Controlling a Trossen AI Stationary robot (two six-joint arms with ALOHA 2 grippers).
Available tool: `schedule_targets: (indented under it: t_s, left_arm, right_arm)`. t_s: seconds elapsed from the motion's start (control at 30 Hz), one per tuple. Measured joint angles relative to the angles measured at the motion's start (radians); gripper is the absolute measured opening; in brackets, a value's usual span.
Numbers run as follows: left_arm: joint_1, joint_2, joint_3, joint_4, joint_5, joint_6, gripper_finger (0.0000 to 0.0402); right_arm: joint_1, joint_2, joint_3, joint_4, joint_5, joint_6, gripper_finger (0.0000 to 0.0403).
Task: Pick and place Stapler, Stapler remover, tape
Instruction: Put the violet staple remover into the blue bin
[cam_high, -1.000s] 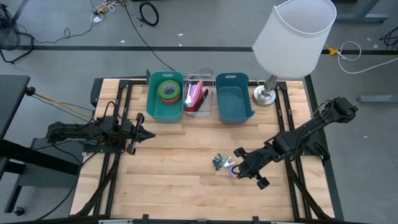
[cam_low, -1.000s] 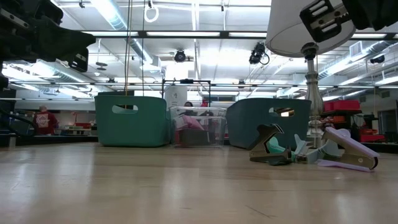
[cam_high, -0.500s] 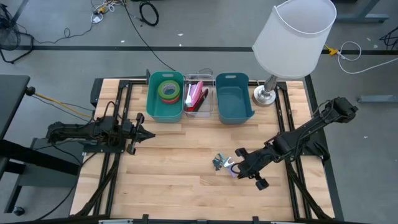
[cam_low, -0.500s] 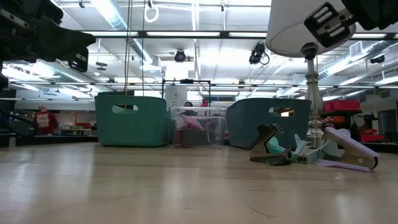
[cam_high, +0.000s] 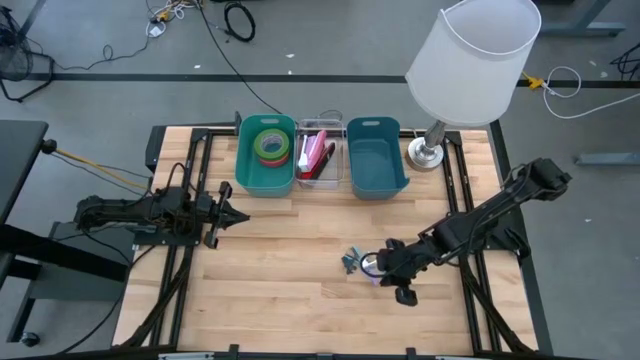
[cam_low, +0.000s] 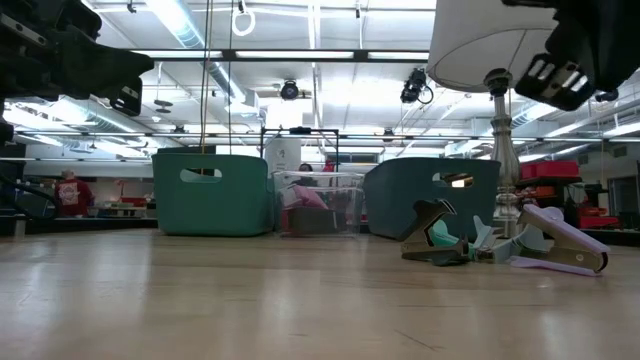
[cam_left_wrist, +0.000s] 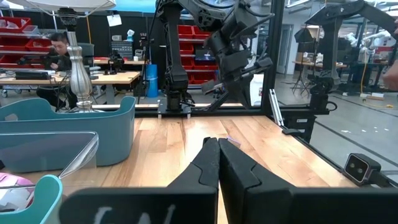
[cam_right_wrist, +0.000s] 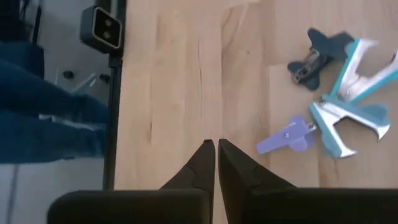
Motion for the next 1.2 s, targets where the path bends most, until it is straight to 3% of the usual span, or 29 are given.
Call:
schedule_targets:
  t_s: [0.13, 0.5, 0.73, 1.2]
  left_arm:
    - [0.0, 0.0, 0.0, 0.0, 0.0, 0.0, 0.0003]
    - [0.0, 0.0, 0.0, 0.0, 0.0, 0.0, 0.0003]
    - [0.0, 0.0, 0.0, 0.0, 0.0, 0.0, 0.0003]
    - [0.0, 0.0, 0.0, 0.0, 0.0, 0.0, 0.0003]
  right_arm:
    - [0.0, 0.014, 0.0, 0.005, -0.001, 0.097, 0.0023]
    - [0.0, 0.024, 0.0, -0.029, 0.154, 0.502, 0.0034]
    - [0.0, 0.024, 0.0, -0.112, 0.153, 0.689, 0.0089]
    - [0.0, 0.065, 0.0, -0.114, 0.154, 0.761, 0.0208]
